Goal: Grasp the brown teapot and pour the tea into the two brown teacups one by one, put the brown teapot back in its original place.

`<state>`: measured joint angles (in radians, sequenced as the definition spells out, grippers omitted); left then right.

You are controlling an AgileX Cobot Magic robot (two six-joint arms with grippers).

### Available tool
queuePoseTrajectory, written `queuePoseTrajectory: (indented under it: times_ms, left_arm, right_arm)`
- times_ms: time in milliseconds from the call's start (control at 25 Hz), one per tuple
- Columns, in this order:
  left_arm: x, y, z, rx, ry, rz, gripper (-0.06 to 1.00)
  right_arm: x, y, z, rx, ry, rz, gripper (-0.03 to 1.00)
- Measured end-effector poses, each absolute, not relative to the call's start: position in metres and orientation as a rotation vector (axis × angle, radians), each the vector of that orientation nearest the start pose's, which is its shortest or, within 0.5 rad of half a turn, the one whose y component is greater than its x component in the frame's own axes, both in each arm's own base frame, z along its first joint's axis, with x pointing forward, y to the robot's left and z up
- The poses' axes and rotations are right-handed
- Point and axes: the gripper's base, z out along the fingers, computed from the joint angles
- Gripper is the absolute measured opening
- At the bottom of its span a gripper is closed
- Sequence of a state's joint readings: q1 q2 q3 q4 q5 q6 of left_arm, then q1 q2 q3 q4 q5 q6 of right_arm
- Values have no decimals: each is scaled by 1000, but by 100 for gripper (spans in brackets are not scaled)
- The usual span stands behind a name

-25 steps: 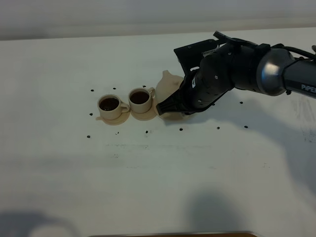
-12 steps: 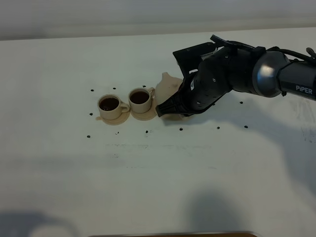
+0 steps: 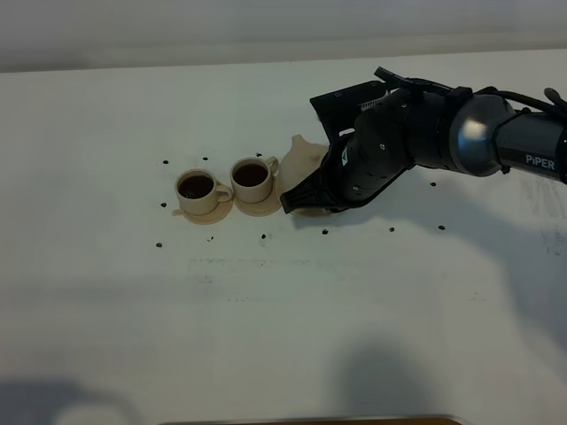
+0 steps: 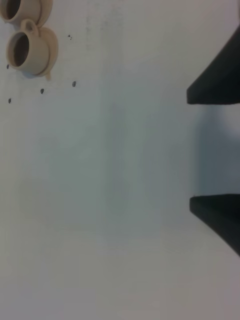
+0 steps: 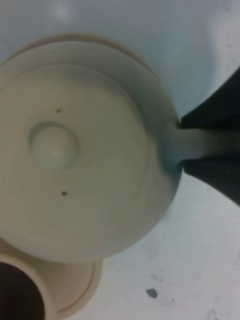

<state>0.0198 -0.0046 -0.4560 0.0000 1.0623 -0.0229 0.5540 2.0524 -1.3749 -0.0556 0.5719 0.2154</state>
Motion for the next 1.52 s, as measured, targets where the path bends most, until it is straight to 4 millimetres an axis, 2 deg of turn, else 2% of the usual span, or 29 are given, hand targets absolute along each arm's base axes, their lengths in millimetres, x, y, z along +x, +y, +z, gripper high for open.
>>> queuePoseTrajectory:
  times_ms: [560,960,1160,1400,1520]
  left_arm:
    - [-1,0,265,-45,2085,-2,48]
    - [-1,0,265,-45,2085,-2,48]
    - [-1,0,265,-45,2085,-2,48]
    - [-1,0,265,-45,2085,-2,48]
    - [-1,0,265,-45,2085,-2,48]
  right_arm:
    - [361,219,149,-560,2684,136,10]
    - [363,219,150,-557,2661,146,37]
    - [363,216,151,-562,2671,130,42]
    - [361,210,166,-620,2680,40,43]
    - [360,201,184,-650,2652,-26,43]
